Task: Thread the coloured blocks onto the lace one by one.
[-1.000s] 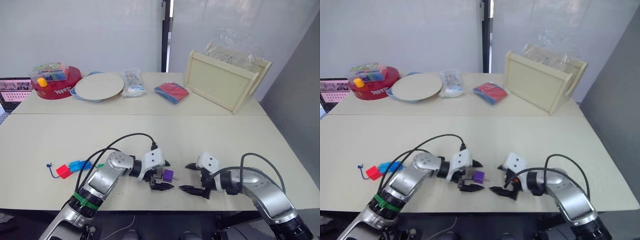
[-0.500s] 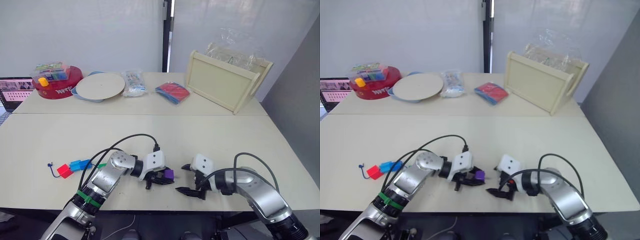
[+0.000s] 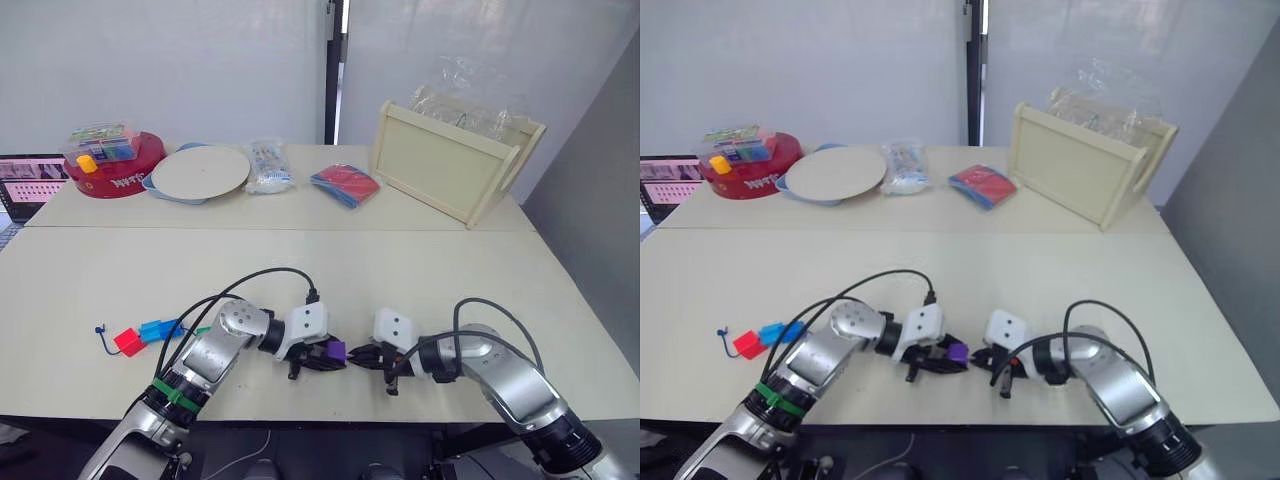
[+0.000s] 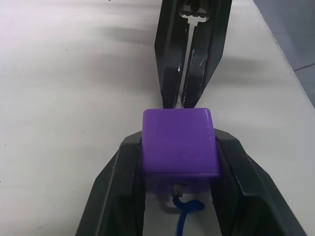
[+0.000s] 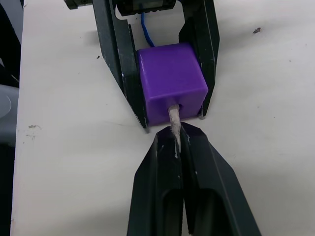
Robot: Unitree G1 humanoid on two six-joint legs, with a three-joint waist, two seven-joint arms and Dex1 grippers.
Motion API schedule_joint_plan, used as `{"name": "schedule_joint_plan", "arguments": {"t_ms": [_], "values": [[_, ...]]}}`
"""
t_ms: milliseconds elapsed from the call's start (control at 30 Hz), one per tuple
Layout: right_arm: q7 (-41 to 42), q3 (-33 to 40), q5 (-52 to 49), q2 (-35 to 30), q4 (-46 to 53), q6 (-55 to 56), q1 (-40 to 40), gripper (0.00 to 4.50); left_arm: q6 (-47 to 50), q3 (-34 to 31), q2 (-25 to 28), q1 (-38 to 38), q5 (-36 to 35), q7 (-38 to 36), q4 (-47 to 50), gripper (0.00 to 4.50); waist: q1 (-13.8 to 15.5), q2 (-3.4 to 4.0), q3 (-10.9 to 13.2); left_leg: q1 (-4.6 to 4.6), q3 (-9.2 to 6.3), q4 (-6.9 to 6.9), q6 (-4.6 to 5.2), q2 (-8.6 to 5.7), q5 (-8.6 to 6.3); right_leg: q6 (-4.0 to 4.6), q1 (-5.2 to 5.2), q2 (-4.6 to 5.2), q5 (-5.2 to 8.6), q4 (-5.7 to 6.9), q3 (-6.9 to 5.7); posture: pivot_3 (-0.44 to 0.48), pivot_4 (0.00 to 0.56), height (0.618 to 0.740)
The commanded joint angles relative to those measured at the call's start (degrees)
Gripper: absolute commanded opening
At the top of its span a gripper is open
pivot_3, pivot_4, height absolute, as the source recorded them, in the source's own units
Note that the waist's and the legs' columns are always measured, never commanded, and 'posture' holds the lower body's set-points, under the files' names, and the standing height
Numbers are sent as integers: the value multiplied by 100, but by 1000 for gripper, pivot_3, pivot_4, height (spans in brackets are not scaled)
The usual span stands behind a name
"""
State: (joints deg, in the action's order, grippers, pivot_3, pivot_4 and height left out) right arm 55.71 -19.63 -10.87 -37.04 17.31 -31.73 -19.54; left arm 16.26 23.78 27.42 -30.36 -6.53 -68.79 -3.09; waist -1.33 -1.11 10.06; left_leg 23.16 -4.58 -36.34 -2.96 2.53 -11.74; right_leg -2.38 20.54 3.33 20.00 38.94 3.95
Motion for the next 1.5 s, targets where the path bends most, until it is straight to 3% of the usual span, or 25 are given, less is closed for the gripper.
{"name": "schedule_joint_plan", "arguments": {"t_ms": [33, 467, 667, 867, 1000, 1167, 1233, 1367, 1500], "values": [[38, 108, 5, -46, 57, 131, -114, 0, -21, 38, 53, -18, 32, -82, 53, 1216, 6, 0, 0, 1, 0, -1, 0, 0, 0, 0, 0, 0, 0, 0, 0, 0, 150, 740], [85, 291, -48, -235, 75, 179, 42, 0, 136, -525, 1001, 439, -118, -108, 502, 1216, -61, 0, 0, -3, 0, 0, 0, 2, 0, 0, 0, -1, 0, 3, 0, 0, 150, 740], [117, 306, -86, -256, 158, 160, 76, 0, -39, -1165, 2026, 876, -235, -343, 308, 1216, -157, 1, 0, -9, 0, 8, 0, 10, 0, 1, 3, -8, 0, 5, 1, 0, 150, 740], [347, 359, -150, -384, 42, 276, 47, 0, -906, -1693, 3217, 1205, 56, -634, -1004, 1216, -179, 3, 1, -18, 3, 15, 1, 14, -1, 1, 3, -9, 0, 5, 3, 0, 150, 740], [480, 358, -145, -442, -60, 350, 8, 0, -1075, -1855, 3425, 1379, -58, -669, -1082, 1216, -225, 8, 3, -31, 6, 36, 1, 16, 0, 2, 2, -10, 1, 6, 5, 0, 150, 740], [630, 366, -151, -491, -143, 427, -6, 0, -1074, -2048, 3317, 1499, -217, -597, -805, 1216, -232, 8, 3, -28, 7, 36, 1, 17, -1, 2, 3, -10, 1, 6, 5, 0, 150, 740], [641, 307, -128, -439, -180, 443, -46, 0, -961, -2124, 3247, 1428, -356, -610, -611, 2249, -223, 8, 3, -26, 7, 36, 1, 17, -1, 2, 5, -10, 1, 6, 5, 0, 150, 740], [641, 238, -110, -372, -188, 427, -85, 0, -591, -2108, 3301, 1232, -424, -780, -320, 3538, -178, 7, 4, -14, 7, 32, 0, 15, 0, 2, 12, -9, 1, 6, 4, 0, 150, 740], [590, 185, -79, -277, -194, 409, -106, 0, -359, -1962, 3516, 913, -389, -1246, -73, 3538, -121, 5, 5, 24, 6, 19, 0, 13, 0, 2, 50, -8, 0, 15, 4, 0, 150, 740]]}}
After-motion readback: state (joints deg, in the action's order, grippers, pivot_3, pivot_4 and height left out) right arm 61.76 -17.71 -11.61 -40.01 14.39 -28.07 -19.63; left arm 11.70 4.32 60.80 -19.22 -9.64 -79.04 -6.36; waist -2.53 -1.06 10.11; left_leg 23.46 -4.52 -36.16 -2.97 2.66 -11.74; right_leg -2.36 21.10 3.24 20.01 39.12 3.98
